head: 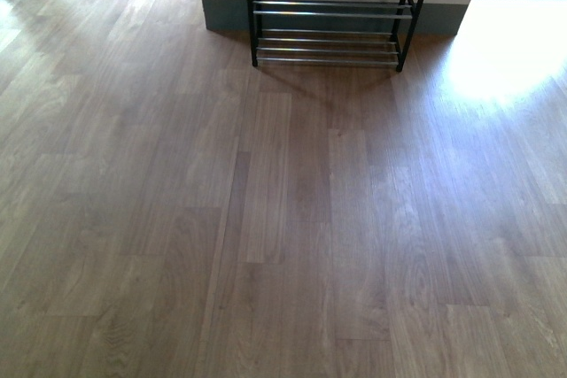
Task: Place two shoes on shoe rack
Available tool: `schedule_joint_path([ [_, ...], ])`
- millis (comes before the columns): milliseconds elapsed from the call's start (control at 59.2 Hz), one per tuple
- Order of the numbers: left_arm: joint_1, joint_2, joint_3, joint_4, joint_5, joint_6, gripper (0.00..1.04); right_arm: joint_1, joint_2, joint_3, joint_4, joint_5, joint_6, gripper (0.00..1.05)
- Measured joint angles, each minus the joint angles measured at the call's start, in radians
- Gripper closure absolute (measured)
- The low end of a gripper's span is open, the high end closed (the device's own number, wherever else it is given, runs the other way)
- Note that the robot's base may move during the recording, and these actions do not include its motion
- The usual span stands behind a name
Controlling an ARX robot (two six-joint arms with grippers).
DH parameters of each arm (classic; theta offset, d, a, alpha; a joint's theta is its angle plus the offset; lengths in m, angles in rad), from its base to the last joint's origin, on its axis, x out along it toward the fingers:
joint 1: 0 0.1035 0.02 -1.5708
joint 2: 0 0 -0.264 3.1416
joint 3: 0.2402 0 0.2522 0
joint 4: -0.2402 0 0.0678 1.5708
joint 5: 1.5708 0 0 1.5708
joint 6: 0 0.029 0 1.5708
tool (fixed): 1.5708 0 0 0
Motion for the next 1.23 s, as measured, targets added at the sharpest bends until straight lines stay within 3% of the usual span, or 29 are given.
schedule_joint_path([
  [1234, 0.000, 0.000, 0.000, 0.000, 0.000, 0.000, 0.09, 0.000, 0.000, 0.000, 0.000, 0.000, 0.000, 0.09],
])
